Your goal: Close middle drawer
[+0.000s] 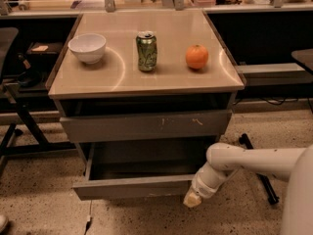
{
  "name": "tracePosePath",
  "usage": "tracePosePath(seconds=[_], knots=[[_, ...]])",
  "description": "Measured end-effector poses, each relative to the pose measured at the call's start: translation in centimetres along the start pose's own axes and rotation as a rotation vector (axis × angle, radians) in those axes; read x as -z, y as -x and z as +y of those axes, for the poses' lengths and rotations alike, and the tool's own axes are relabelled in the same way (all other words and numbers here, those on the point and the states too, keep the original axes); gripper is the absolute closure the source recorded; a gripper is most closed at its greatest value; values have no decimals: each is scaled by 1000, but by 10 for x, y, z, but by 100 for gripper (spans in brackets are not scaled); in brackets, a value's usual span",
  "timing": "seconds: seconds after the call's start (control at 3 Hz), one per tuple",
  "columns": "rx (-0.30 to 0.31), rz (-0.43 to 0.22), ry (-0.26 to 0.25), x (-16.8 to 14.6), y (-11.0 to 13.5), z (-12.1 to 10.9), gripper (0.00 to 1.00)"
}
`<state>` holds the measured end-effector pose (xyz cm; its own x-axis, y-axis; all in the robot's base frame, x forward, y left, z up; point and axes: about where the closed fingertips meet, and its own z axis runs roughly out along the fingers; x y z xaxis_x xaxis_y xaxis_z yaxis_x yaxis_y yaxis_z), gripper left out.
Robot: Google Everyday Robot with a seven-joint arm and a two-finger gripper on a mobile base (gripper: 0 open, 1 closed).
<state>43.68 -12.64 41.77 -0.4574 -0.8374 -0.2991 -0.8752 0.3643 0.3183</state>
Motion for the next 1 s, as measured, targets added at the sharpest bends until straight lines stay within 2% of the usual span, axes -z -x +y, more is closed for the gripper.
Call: tracePosePath(seconds=[0.67,1.0], knots=[[22,35,-48,-5,16,-33,100],[23,36,-48,-5,16,-33,82]])
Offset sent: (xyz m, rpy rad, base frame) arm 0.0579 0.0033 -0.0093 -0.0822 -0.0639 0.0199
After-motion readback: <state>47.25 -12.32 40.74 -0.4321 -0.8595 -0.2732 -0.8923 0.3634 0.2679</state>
